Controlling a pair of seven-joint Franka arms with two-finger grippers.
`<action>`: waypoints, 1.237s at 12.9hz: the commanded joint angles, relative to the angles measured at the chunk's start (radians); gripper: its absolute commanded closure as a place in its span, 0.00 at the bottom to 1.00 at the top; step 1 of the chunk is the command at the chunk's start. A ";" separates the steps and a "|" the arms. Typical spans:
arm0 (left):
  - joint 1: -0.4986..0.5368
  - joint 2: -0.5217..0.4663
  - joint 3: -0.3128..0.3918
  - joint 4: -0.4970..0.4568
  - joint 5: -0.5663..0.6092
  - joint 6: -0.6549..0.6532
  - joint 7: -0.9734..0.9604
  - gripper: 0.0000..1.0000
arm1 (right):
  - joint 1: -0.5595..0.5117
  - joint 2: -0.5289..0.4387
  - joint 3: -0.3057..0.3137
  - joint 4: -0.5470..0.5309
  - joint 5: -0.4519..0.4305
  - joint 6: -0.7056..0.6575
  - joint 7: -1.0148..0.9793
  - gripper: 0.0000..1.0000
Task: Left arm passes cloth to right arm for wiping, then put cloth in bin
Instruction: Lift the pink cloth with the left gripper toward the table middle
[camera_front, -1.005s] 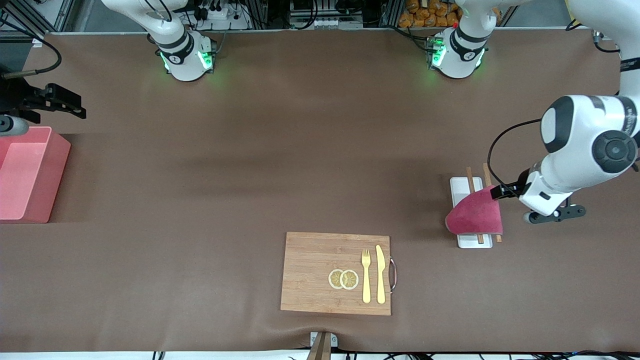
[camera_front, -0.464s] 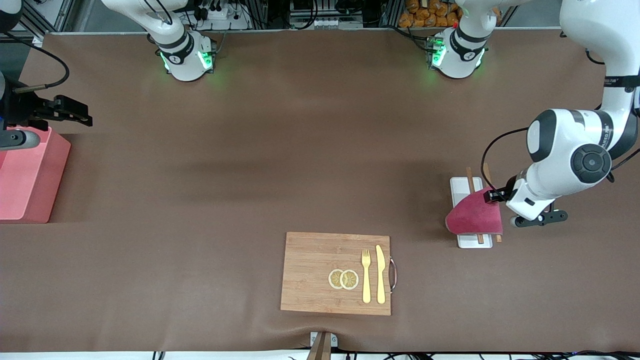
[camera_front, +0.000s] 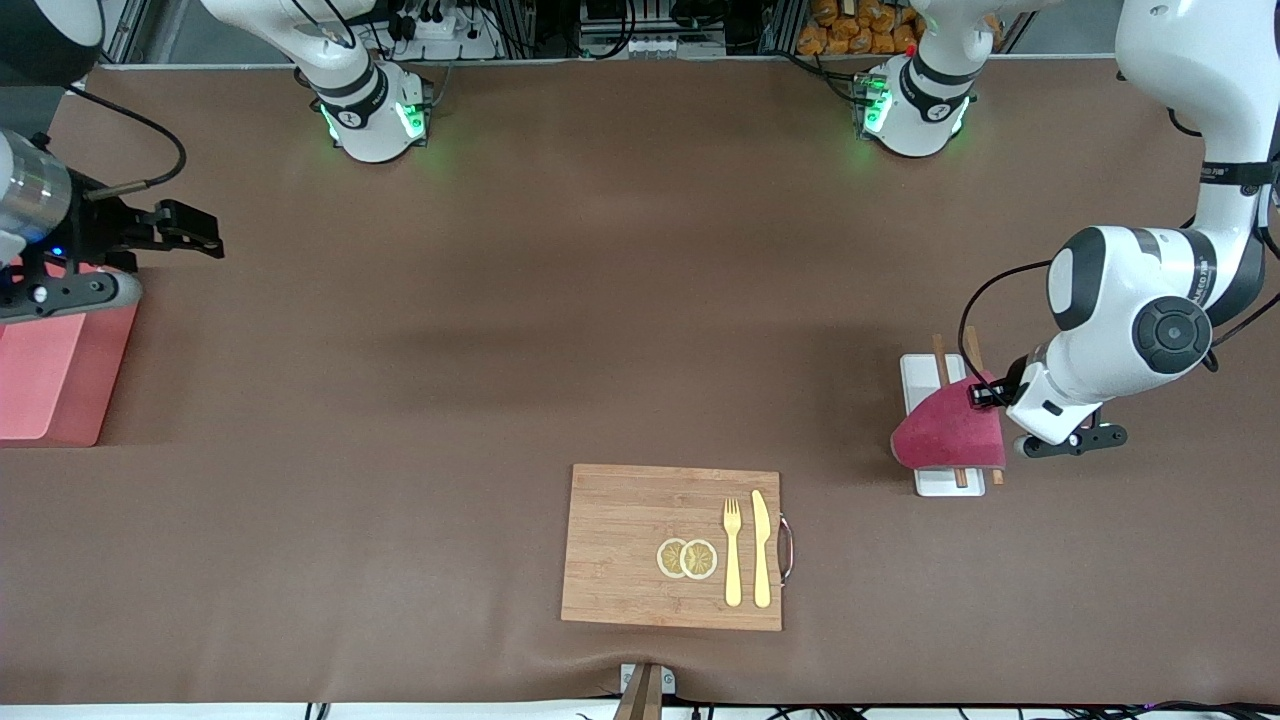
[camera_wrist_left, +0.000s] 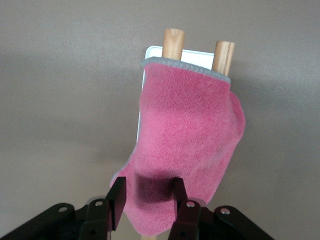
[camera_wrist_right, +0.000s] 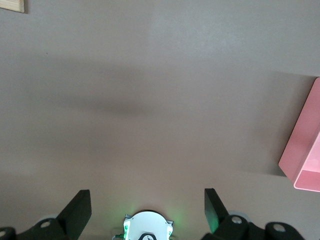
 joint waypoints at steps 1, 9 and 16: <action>0.001 0.004 -0.001 -0.003 0.017 0.016 0.001 0.60 | 0.010 0.006 -0.008 0.018 0.012 -0.007 0.008 0.00; -0.010 0.016 -0.001 0.011 0.017 0.018 0.001 1.00 | 0.048 0.034 -0.008 0.018 0.015 -0.001 0.008 0.00; -0.007 -0.097 -0.106 0.029 0.009 -0.025 -0.046 1.00 | 0.070 0.057 -0.008 0.021 0.023 0.000 0.006 0.00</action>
